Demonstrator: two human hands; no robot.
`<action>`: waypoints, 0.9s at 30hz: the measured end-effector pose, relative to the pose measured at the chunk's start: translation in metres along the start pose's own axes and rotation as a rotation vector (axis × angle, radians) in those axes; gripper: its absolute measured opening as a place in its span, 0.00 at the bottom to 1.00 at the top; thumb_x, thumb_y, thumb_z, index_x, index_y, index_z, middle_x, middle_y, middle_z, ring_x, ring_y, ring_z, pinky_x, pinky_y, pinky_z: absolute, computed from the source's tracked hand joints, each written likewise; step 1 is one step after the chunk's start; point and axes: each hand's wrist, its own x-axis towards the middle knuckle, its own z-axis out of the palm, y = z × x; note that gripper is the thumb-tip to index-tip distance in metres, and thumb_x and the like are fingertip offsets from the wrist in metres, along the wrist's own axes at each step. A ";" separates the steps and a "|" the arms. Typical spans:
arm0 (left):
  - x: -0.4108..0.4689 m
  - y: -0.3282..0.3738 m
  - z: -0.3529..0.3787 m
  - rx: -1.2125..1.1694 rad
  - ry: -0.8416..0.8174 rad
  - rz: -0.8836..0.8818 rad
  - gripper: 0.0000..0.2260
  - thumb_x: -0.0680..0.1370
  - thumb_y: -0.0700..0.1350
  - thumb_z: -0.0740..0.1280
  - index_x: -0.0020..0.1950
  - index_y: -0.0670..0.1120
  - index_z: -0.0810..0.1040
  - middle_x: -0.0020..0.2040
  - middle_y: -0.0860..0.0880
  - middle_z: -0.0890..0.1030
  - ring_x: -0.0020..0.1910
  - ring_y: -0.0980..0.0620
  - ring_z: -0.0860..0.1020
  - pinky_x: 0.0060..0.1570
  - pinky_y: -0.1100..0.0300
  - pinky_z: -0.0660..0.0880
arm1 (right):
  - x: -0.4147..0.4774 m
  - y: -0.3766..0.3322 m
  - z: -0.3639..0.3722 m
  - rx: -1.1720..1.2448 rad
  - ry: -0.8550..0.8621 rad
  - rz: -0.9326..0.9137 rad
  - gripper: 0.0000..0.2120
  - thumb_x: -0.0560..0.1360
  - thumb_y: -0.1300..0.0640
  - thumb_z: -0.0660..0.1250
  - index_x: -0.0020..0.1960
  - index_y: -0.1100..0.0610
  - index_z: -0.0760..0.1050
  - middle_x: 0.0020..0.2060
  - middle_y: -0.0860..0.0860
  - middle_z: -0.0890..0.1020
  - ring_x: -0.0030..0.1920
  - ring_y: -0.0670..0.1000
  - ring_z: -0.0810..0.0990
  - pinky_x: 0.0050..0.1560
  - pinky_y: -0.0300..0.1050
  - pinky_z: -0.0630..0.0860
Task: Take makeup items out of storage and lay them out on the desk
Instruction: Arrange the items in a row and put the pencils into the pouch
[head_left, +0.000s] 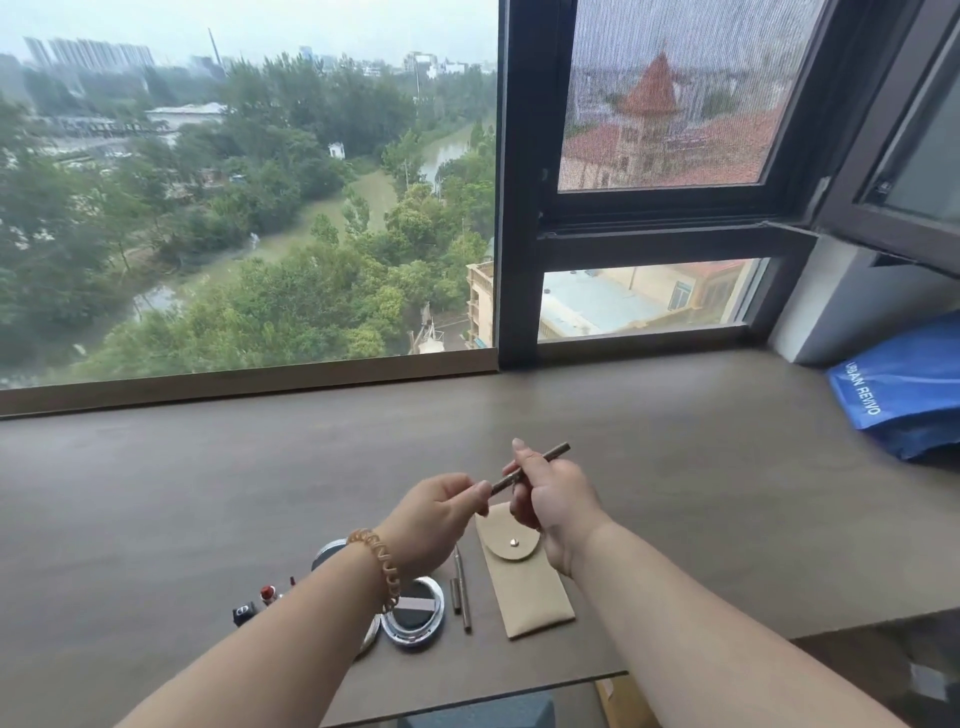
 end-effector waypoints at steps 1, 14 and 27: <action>0.000 0.000 0.000 0.036 -0.015 -0.001 0.16 0.78 0.51 0.63 0.31 0.50 0.75 0.25 0.51 0.65 0.24 0.53 0.62 0.28 0.59 0.59 | 0.001 -0.001 -0.002 -0.003 0.005 0.021 0.15 0.77 0.51 0.64 0.36 0.58 0.72 0.20 0.49 0.69 0.19 0.44 0.67 0.24 0.36 0.68; 0.009 -0.006 0.011 -0.028 -0.126 -0.104 0.17 0.81 0.48 0.59 0.32 0.47 0.68 0.25 0.50 0.65 0.23 0.54 0.62 0.25 0.61 0.60 | 0.021 0.000 -0.002 -0.065 0.140 0.197 0.16 0.77 0.51 0.62 0.33 0.58 0.72 0.18 0.48 0.68 0.17 0.46 0.66 0.25 0.38 0.62; -0.044 -0.086 -0.080 0.032 0.229 -0.390 0.16 0.81 0.46 0.58 0.35 0.41 0.73 0.25 0.47 0.67 0.23 0.52 0.66 0.22 0.63 0.66 | 0.056 -0.010 -0.157 -0.109 0.624 0.103 0.18 0.78 0.47 0.59 0.34 0.54 0.71 0.21 0.49 0.74 0.13 0.43 0.71 0.29 0.39 0.65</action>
